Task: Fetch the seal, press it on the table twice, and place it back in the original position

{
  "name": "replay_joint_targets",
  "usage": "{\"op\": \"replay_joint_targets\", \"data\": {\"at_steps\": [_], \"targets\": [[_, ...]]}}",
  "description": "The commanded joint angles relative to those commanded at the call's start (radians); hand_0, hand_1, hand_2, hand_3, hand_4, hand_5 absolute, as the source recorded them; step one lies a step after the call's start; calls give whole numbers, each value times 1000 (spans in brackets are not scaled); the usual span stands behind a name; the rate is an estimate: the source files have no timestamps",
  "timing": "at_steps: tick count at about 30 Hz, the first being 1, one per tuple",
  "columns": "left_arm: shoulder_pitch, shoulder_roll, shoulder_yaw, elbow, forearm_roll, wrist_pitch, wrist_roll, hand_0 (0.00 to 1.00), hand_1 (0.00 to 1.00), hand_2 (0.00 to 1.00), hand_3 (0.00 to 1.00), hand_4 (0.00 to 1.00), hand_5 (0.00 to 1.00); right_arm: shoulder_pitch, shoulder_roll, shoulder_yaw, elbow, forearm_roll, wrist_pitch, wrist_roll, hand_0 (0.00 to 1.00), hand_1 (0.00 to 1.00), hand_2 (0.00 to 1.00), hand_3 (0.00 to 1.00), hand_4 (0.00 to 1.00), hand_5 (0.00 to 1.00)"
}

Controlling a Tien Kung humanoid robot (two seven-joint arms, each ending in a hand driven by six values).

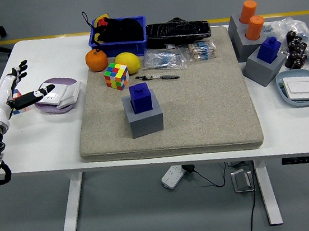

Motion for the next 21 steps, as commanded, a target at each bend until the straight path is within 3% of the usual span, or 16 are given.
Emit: {"op": "replay_joint_targets", "data": {"at_steps": [21], "targets": [[-13, 6, 4, -13, 8, -2, 20, 960, 939, 960, 960, 990, 337, 24, -15, -19, -2, 16, -3, -4, 854, 769, 714, 740, 789, 564]]}}
